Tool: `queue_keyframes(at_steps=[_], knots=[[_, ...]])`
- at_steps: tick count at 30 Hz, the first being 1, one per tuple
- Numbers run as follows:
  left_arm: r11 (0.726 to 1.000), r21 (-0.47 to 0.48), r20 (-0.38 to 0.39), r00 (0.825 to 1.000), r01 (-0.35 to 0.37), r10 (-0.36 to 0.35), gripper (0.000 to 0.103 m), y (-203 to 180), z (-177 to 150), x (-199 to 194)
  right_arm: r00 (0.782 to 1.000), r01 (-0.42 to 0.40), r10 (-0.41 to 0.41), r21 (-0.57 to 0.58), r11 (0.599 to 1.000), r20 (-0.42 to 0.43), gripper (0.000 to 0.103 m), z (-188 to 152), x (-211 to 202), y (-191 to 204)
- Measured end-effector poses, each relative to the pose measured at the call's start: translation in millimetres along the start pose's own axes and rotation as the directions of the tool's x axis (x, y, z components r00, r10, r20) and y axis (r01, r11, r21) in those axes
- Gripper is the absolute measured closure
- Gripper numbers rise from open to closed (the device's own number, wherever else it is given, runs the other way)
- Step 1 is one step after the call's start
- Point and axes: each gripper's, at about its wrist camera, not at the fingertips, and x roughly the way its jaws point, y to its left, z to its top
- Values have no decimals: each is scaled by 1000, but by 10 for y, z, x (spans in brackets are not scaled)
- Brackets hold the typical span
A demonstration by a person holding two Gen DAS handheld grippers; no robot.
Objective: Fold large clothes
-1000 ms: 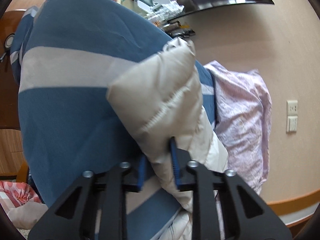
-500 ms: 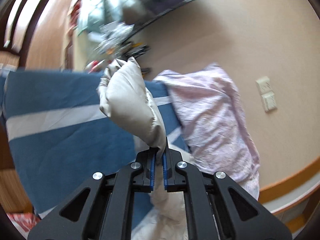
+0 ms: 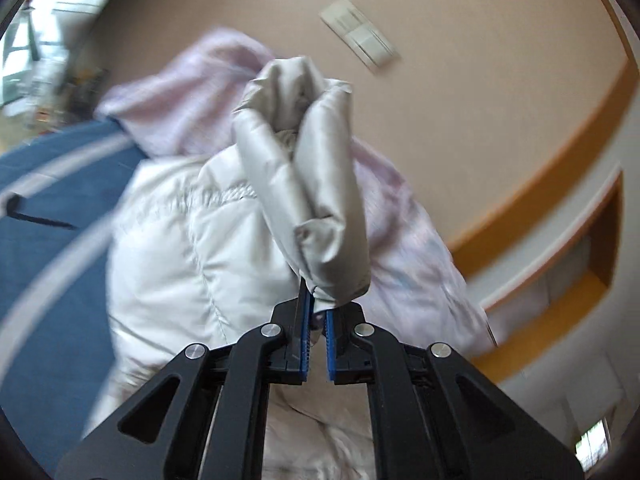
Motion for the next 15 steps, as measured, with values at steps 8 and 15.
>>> queue_keyframes(at_steps=[8, 15], knots=[[989, 91, -235, 967, 118, -94, 98, -466, -570, 734, 1000, 12, -12, 10, 1000, -7, 32, -38, 31, -129], [988, 127, -461, 887, 93, -24, 87, -567, -1158, 1490, 1000, 19, -18, 28, 999, -23, 32, -75, 99, -211]])
